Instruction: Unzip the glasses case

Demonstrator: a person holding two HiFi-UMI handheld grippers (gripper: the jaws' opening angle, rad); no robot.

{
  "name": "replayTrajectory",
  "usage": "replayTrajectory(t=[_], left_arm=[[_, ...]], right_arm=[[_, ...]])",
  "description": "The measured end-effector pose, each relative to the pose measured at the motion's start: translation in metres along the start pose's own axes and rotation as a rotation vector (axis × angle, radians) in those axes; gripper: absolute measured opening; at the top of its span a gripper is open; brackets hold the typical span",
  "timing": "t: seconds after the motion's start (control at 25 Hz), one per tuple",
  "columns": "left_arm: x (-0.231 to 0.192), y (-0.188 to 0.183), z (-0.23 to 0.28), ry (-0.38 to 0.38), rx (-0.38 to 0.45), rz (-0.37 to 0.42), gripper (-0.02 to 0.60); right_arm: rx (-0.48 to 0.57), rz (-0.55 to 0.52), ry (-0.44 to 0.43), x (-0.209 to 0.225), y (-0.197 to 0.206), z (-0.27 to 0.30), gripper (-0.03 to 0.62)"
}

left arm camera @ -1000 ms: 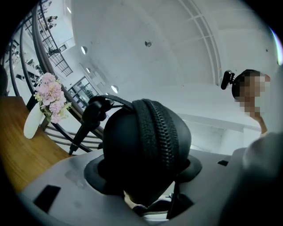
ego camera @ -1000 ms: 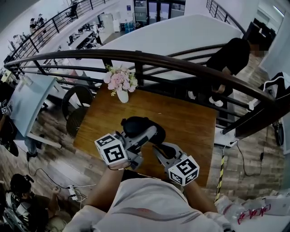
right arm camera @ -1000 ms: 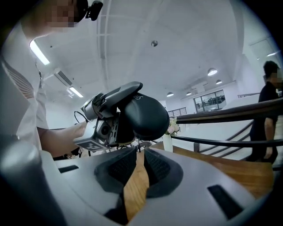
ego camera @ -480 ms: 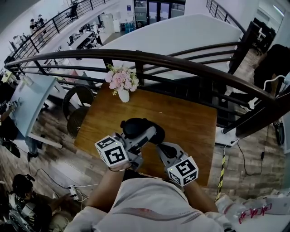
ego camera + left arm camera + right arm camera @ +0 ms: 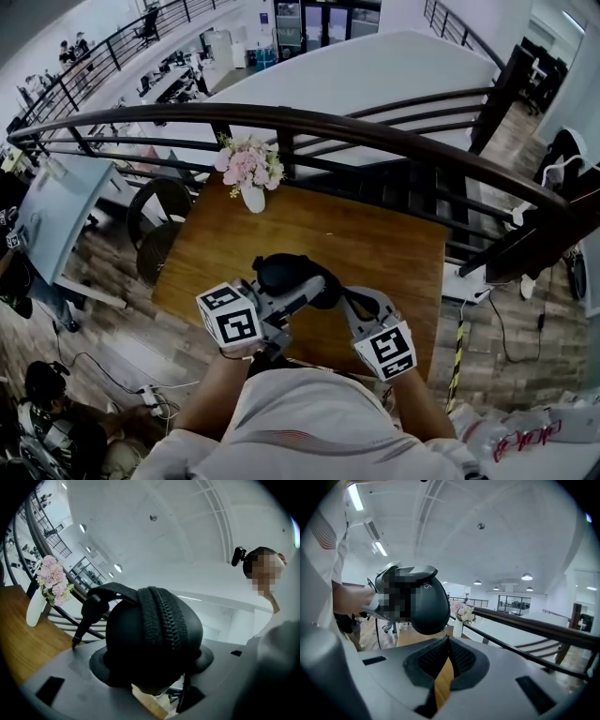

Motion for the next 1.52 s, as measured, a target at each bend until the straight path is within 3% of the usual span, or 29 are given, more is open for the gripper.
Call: replayTrajectory(t=[0.24, 0.52, 0.72, 0.92, 1.2, 1.52], left_arm=[[0.006, 0.016, 0.006, 0.045, -0.14, 0.046, 0.278], [0.005, 0.022, 0.011, 0.079, -0.22, 0.028, 0.276], [0.007, 0.035, 0.017, 0.112, -0.343, 0.05, 0.275], [0.01, 0.07, 0.022, 0.121, -0.558, 0.166, 0.276], [0.004, 0.123, 0.021, 0.076, -0.843, 0.364, 0.276], [-0.007, 0.148, 0.011, 0.028, -1.027, 0.487, 0.276]], right_arm=[[-0.015, -0.221, 0.027, 0.005, -0.003, 0.0, 0.051], [-0.018, -0.37, 0.025, 0.007, -0.01, -0.001, 0.052], [-0.018, -0.456, 0.017, 0.004, -0.013, -0.001, 0.054], [-0.013, -0.529, 0.012, -0.003, -0.012, 0.0, 0.055], [0.012, -0.655, 0.01, -0.013, -0.026, -0.003, 0.055], [-0.036, -0.945, -0.008, -0.035, -0.031, -0.005, 0.063]])
Point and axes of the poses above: the fingertips, and each gripper's own axes: z forward along the fingers, x to its right, y out of its underside, the point moved 3 cm from there along -z, backward along the fingers, and after that the axes turned 3 degrees about -x, right-handed, at the moved point
